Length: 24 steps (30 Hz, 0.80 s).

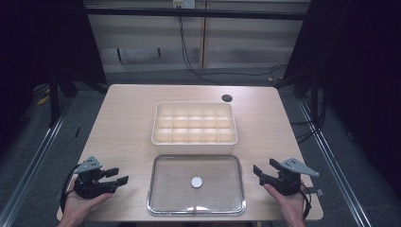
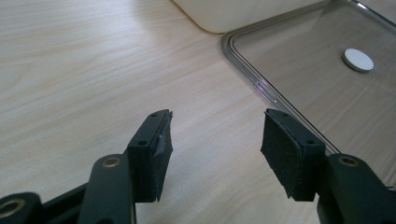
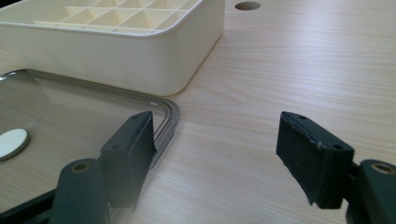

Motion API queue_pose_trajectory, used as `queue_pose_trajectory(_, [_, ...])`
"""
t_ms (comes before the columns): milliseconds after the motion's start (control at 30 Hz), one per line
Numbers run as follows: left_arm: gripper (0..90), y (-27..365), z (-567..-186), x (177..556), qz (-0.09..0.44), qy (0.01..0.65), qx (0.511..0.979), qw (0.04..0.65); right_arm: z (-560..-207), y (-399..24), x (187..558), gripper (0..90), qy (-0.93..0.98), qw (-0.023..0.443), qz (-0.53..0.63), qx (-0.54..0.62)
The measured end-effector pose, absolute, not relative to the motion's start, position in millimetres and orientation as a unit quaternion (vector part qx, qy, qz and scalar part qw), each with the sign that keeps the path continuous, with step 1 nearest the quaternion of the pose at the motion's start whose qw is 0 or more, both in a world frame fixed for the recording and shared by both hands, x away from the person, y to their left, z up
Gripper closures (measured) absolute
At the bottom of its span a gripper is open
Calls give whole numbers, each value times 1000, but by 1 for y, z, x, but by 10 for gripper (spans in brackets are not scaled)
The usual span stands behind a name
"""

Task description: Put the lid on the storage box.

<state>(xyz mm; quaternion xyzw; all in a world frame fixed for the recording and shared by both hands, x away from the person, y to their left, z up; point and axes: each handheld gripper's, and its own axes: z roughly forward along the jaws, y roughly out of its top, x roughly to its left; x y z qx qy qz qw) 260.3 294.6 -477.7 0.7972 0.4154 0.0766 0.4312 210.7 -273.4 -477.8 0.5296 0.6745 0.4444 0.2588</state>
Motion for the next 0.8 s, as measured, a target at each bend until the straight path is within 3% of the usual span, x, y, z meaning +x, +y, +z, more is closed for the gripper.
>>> queue_pose_trajectory(167, [379,296,-476,259,65,413,790,447,-475,-270,210,297,686,232,441,530])
queue_pose_trajectory(367, [397,284,-470,253,51,393,795,458,-470,-268,209,332,688,210,453,526])
queue_pose_trajectory(467, [401,275,-471,253,38,384,805,451,-468,-268,209,403,684,173,483,518])
queue_pose_trajectory(800, [406,269,-467,253,34,371,817,440,-463,-253,213,417,709,160,464,506])
